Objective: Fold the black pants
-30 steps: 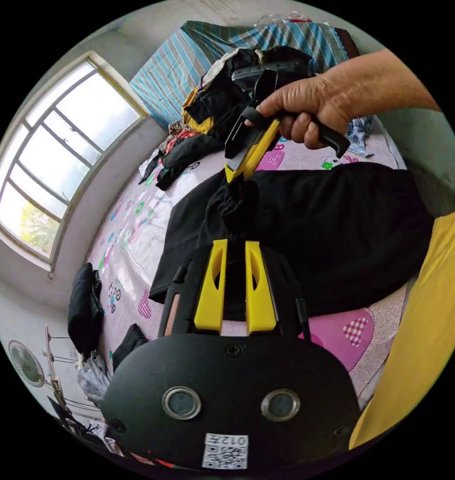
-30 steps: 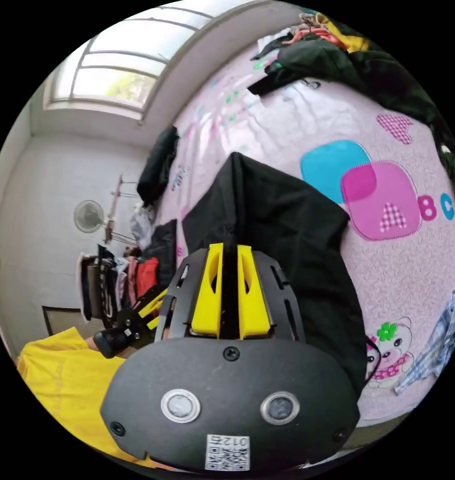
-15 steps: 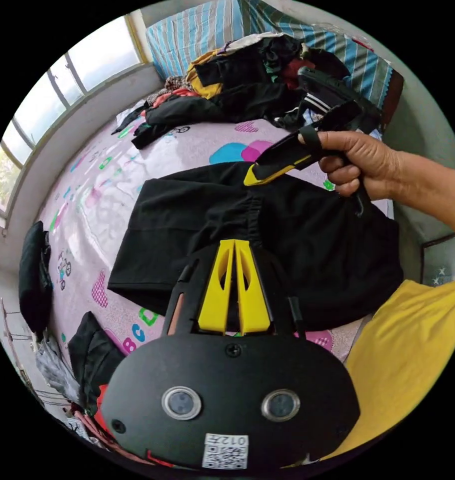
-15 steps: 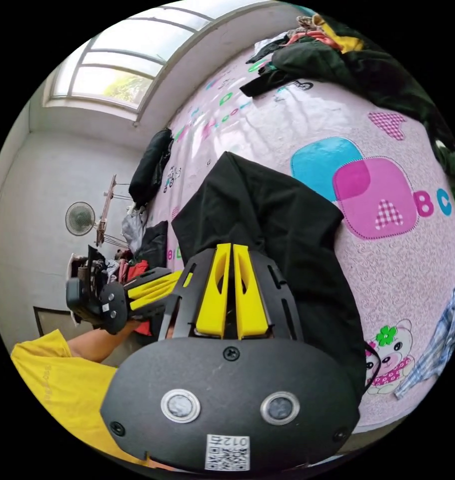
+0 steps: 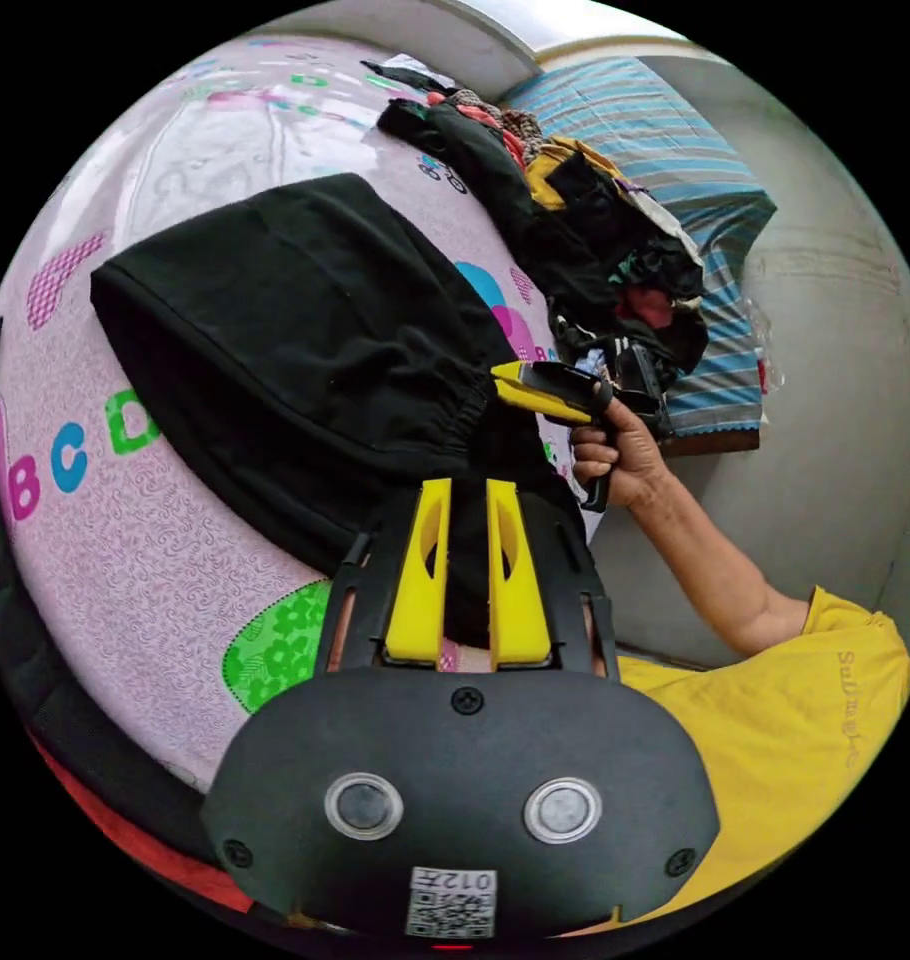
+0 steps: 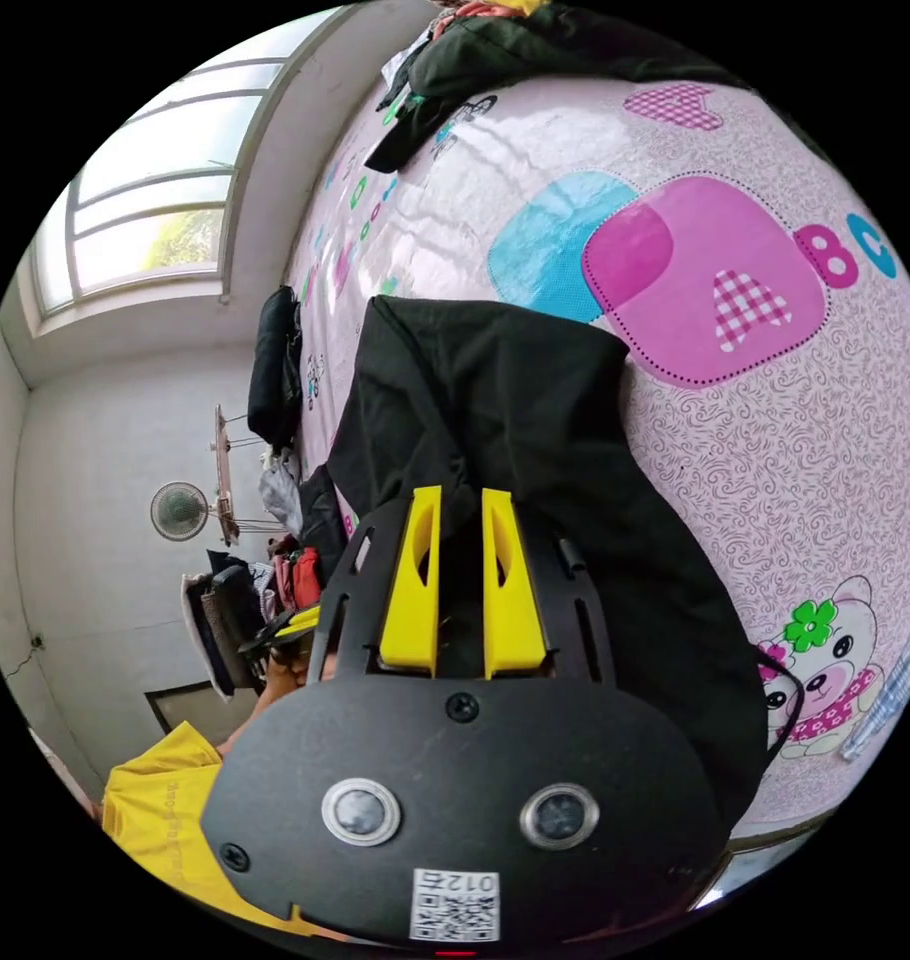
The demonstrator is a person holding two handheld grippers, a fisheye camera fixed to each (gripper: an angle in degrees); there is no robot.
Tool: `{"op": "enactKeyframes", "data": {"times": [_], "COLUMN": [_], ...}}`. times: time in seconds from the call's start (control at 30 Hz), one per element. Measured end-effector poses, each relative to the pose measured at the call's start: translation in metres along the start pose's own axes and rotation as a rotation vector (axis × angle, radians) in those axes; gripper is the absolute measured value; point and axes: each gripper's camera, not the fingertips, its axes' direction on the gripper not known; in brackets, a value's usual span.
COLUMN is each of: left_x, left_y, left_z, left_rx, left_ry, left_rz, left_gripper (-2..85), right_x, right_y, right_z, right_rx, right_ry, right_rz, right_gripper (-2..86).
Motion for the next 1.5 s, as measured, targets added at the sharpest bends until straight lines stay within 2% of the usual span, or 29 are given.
{"op": "enactKeyframes", "data": {"times": [0.1,0.17,0.27,0.33,0.4,0.57,0.63,0.77,1.0,1.17,1.37,1.5], "left_x": [-0.025,-0.041,-0.076,-0.106,-0.12,-0.139,-0.149,-0.161,-0.18,-0.197,-0.209,-0.215], "left_y": [0.0,-0.001,0.006,0.018,0.027,0.034,0.037,0.036,0.043,0.051,0.048,0.049], "left_z": [0.0,0.001,-0.002,-0.001,-0.001,-0.001,0.0,0.0,-0.003,-0.002,0.007,0.005], "left_rx": [-0.009,-0.024,0.032,0.121,0.162,0.181,0.207,0.224,0.227,0.309,0.321,0.346], "left_ry": [0.055,0.081,0.263,0.472,0.522,0.497,0.54,0.594,0.586,0.667,0.685,0.668], "left_rz": [-0.061,-0.119,-0.279,-0.426,-0.508,-0.588,-0.624,-0.629,-0.644,-0.664,-0.66,-0.632], "left_gripper": [4.1,4.4,5.3,6.6,7.4,9.1,9.5,9.8,10.2,10.3,8.3,4.0], "right_x": [-0.007,-0.013,-0.025,-0.032,-0.037,-0.048,-0.052,-0.063,-0.071,-0.082,-0.087,-0.089], "right_y": [0.001,0.002,0.002,0.003,0.003,0.004,0.004,0.005,0.0,-0.007,-0.013,-0.018], "right_z": [-0.005,-0.015,-0.022,-0.024,-0.027,-0.033,-0.034,-0.035,-0.045,-0.043,-0.035,-0.031], "right_rx": [0.011,0.036,0.028,0.021,0.019,0.03,0.029,0.024,0.083,0.07,0.076,0.084], "right_ry": [0.021,-0.037,-0.099,-0.099,-0.116,-0.173,-0.183,-0.186,-0.26,-0.276,-0.321,-0.312], "right_rz": [-0.026,-0.03,-0.049,-0.064,-0.073,-0.075,-0.08,-0.103,-0.084,-0.099,-0.079,-0.08], "right_gripper": [2.6,1.7,1.0,0.9,0.8,0.7,0.8,0.8,0.8,0.8,0.7,0.7]}}
